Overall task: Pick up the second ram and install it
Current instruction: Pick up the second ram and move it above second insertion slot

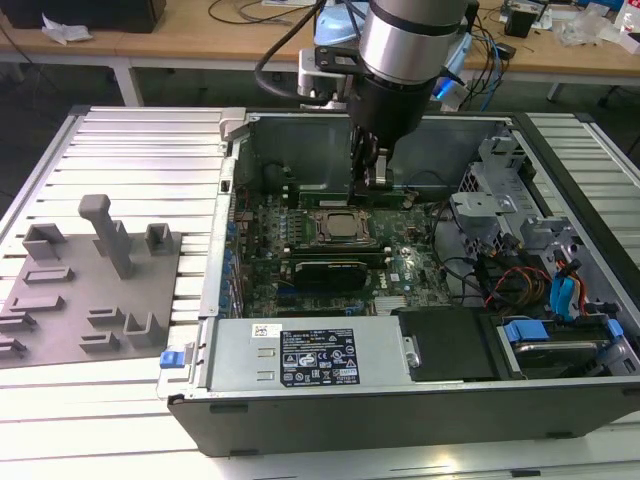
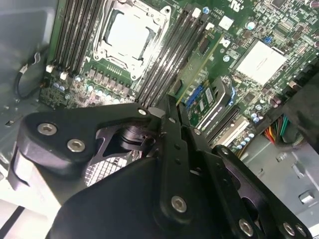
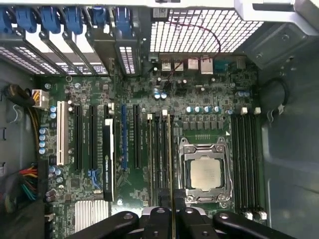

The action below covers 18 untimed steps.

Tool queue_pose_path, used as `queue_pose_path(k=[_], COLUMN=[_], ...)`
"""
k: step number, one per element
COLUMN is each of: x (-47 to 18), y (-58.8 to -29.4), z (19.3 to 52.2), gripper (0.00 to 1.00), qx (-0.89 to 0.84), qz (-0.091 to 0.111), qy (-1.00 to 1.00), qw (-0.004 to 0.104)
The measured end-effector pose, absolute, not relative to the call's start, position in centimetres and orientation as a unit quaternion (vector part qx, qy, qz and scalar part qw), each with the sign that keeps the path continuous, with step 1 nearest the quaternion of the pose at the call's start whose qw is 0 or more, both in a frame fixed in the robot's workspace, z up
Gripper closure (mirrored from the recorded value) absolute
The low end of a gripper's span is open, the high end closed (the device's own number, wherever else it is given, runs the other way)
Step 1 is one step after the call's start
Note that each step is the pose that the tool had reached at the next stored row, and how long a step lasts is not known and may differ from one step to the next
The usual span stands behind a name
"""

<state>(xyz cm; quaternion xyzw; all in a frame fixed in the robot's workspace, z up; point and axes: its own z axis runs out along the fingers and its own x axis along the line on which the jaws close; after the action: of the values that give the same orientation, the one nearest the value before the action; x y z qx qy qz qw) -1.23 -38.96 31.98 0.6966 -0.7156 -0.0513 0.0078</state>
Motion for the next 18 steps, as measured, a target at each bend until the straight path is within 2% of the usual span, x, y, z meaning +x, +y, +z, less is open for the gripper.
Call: queue_pose_path(k=[18], x=[0.5], y=[-38.3], z=[30.9], gripper=[0.87], qx=[0.697], qz=[-0.052], qy=[-0.716], qw=[0.008])
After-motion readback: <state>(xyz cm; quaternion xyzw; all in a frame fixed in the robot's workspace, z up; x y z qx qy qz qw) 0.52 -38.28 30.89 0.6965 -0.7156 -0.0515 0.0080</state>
